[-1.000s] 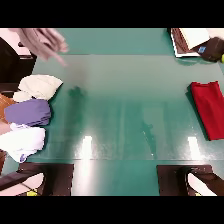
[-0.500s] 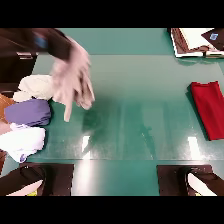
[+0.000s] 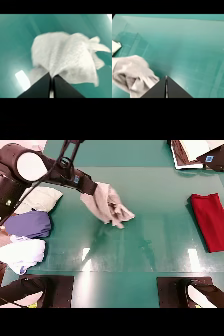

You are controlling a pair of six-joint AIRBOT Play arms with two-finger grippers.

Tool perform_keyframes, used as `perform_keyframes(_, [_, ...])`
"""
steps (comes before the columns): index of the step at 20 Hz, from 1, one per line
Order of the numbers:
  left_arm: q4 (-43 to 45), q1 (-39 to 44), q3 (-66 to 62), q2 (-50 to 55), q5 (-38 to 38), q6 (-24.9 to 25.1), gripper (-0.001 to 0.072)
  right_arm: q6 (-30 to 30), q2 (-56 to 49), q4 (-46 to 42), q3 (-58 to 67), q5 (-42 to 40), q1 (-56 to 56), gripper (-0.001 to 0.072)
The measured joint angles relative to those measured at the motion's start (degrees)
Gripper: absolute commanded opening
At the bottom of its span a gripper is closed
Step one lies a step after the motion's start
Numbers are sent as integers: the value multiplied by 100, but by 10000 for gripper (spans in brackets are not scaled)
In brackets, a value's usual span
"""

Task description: Fold the shirts.

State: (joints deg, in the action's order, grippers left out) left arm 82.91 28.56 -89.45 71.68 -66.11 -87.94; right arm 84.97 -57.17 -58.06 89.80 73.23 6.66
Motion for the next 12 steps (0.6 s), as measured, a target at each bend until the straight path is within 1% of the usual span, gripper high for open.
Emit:
perform_keyframes(1, [-85,-94,28,15,11,4,39,-2,0,0,0,9,-2,13])
perform_keyframes(2, [-188,-153,66,33,44,17,273,-2,0,2,0,9,0,13])
perform_keyframes(3, [-321,-190,111,66,79,46,720,-2,0,2,0,15,0,13])
perform_keyframes(4, [-492,-223,168,105,74,98,658,0,0,2,0,20,0,13])
perform_keyframes(7, [-911,-284,297,267,-87,210,652,-2,0,7,0,26,0,13])
perform_keyframes(10, [-881,-509,350,214,-249,229,652,-2,0,4,0,48,-2,13])
perform_keyframes(12, [-835,-826,378,44,-321,201,652,-2,0,0,0,66,0,13])
